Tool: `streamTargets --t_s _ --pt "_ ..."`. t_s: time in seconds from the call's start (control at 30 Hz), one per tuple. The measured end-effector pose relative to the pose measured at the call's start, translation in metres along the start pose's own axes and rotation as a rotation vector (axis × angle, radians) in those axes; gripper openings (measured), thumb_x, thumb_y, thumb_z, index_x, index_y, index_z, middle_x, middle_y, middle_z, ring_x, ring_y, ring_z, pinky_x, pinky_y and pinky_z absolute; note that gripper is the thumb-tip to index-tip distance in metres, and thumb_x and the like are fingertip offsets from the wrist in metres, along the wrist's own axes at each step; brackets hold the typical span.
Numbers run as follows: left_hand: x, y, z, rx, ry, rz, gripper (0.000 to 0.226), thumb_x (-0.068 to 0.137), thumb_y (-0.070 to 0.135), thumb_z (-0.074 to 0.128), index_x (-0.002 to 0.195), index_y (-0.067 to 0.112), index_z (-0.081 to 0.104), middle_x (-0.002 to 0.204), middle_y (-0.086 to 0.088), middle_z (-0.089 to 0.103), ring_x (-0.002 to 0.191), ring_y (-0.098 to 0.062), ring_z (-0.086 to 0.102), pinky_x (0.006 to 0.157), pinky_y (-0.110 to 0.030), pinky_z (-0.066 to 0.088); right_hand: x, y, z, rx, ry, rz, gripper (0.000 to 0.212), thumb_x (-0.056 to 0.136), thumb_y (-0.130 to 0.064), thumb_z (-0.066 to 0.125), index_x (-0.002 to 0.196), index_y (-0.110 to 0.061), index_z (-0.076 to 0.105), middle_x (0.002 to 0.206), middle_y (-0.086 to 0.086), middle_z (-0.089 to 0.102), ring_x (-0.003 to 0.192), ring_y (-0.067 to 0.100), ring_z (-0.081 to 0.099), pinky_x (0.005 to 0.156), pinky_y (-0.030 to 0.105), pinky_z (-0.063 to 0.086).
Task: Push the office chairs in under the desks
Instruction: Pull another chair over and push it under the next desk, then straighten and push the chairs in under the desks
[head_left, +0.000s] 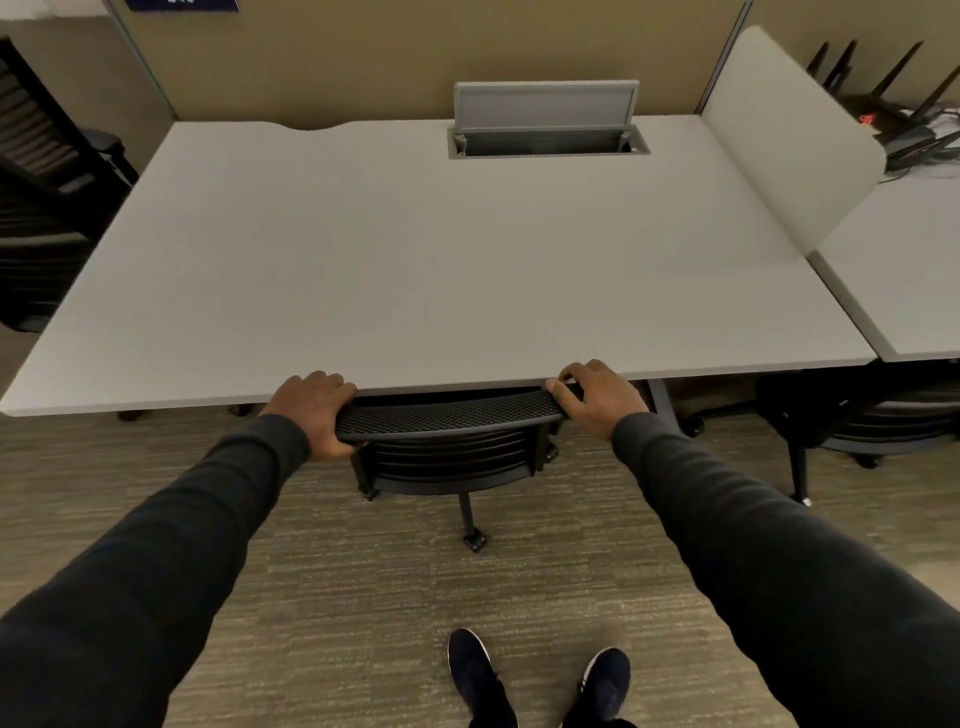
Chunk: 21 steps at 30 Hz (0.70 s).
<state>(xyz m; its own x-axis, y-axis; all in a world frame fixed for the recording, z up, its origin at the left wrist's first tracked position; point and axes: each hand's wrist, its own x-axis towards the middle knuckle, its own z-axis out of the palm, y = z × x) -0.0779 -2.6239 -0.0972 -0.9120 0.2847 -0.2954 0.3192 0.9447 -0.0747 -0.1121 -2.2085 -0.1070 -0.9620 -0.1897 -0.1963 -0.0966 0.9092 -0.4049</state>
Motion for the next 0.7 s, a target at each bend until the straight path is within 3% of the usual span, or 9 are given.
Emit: streamTargets --t_s 0.17,0.3,0.43,0.57,0.7 --pt "0.002 0.04 -0.01 -0.009 0.022 0.06 0.092 0.062 0.093 0.045 0.123 0.025 0.054 0.103 0.003 0.056 0.093 -0.019 0.053 0.081 -0.035 0.045 -0.025 0.01 0.001 0.054 0.063 0.045 0.079 0.09 -0.078 0.035 0.143 -0.021 0.046 0.141 0.01 0.05 0.122 0.03 0.056 0.098 0.046 0.051" --pt "0.025 0.114 -0.032 -0.088 0.101 0.083 0.11 0.059 0.102 0.028 0.132 0.023 0.051 0.116 -0.002 0.057 0.103 -0.025 0.055 0.089 -0.039 0.044 -0.052 0.032 -0.012 0.061 0.089 0.057 0.079 0.091 -0.076 0.037 0.146 -0.021 0.041 0.146 0.012 0.046 0.13 0.03 0.049 0.103 0.047 0.048" --pt "0.049 0.198 -0.057 -0.152 0.206 0.055 0.098 0.076 0.09 0.02 0.139 0.019 0.046 0.13 -0.006 0.053 0.117 -0.029 0.05 0.099 -0.046 0.038 -0.092 0.069 -0.038 0.063 0.142 0.077 0.079 0.092 -0.075 0.036 0.146 -0.018 0.042 0.145 0.014 0.047 0.131 0.032 0.048 0.104 0.047 0.047" --pt "0.059 0.287 -0.081 -0.164 0.303 0.097 0.077 0.09 0.073 0.034 0.14 0.016 0.045 0.132 -0.009 0.051 0.121 -0.031 0.046 0.101 -0.047 0.035 -0.145 0.125 -0.069 0.073 0.191 0.133 0.077 0.094 -0.071 0.04 0.148 -0.017 0.041 0.148 0.014 0.044 0.132 0.033 0.048 0.106 0.05 0.046" --pt "0.055 0.384 -0.102 -0.169 0.344 0.128 0.073 0.093 0.07 0.034 0.14 0.014 0.043 0.135 -0.011 0.05 0.124 -0.031 0.045 0.104 -0.048 0.035 -0.205 0.19 -0.1 0.036 0.243 0.182 0.074 0.095 -0.068 0.042 0.148 -0.016 0.043 0.145 0.015 0.045 0.129 0.033 0.05 0.104 0.05 0.047"
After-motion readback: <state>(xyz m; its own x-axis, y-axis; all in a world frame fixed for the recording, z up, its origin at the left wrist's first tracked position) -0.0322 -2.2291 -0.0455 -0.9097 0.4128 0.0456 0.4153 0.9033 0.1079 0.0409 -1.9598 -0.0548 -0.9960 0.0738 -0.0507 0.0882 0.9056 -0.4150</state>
